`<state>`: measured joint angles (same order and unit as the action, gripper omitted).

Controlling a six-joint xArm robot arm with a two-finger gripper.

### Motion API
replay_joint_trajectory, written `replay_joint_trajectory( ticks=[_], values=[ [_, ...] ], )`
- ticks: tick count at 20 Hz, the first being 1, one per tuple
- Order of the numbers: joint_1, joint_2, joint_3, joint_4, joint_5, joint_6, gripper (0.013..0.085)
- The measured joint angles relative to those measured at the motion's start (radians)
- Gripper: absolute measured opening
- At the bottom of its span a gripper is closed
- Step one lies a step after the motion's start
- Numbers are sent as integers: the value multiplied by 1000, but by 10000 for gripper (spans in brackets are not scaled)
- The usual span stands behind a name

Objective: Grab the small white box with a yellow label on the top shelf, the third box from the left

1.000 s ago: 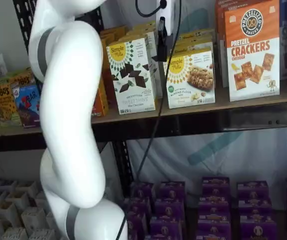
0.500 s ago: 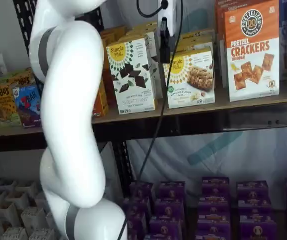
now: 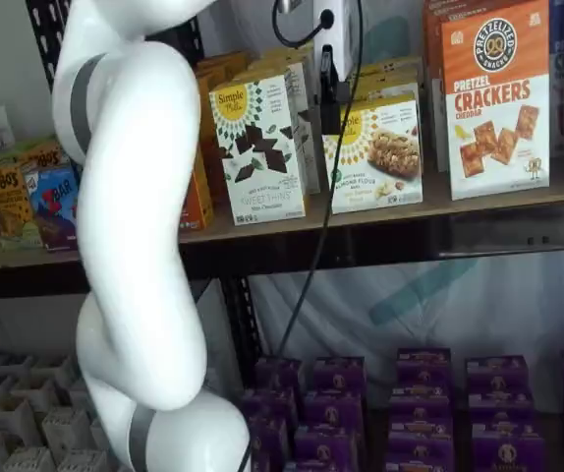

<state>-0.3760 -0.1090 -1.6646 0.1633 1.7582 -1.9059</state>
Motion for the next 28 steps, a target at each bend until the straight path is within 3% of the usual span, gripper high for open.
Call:
replay_joint_trajectory(
  ticks=[9, 28],
  values=[
    [11, -19, 60, -32, -44, -2, 850],
    [20, -51, 127, -48, -73, 1, 850]
  ],
)
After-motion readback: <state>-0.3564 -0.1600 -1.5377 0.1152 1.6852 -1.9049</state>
